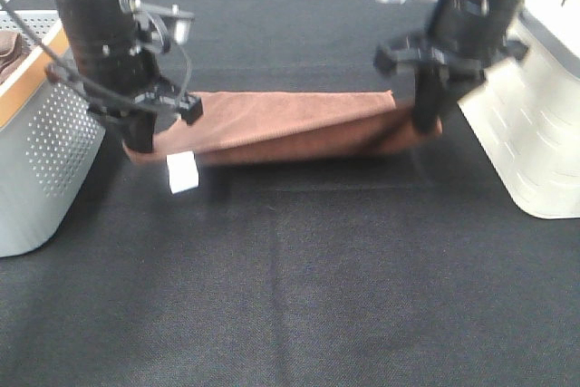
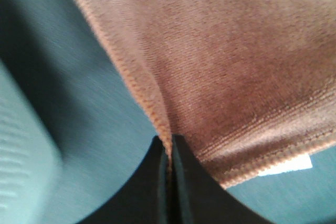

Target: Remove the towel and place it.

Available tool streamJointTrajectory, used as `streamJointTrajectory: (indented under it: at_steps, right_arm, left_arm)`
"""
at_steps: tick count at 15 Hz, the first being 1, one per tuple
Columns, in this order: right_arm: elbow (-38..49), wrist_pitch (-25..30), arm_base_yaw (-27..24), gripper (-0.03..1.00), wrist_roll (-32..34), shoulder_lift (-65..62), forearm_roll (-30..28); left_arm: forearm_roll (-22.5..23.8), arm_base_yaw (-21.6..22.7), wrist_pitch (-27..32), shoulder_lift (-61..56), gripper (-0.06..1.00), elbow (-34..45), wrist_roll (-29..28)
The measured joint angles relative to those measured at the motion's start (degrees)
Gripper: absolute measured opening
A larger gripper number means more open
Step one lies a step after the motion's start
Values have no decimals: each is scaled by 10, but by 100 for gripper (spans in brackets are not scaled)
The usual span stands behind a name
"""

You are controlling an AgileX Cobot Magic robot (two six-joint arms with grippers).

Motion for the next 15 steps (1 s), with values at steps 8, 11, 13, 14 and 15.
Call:
streamJointTrajectory:
  at_steps: [8, 11, 13, 14, 15]
  right_arm:
    - [100, -52, 0, 12, 17, -1, 22]
    - [100, -20, 0, 73, 17, 0, 31]
    - [100, -3, 0, 85, 17, 0, 34]
    - [100, 14, 0, 87, 17, -1, 38]
    - [100, 18, 0, 88, 17, -7, 42]
  left_arm:
    - [-32, 0, 0, 0, 15, 61, 0]
    - [-36, 0, 1, 0, 63, 61, 0]
    - [-36, 0, 1, 0, 70, 61, 1]
    - [-36, 0, 1, -5, 71, 61, 1]
    - [-36, 0, 1, -15, 71, 61, 1]
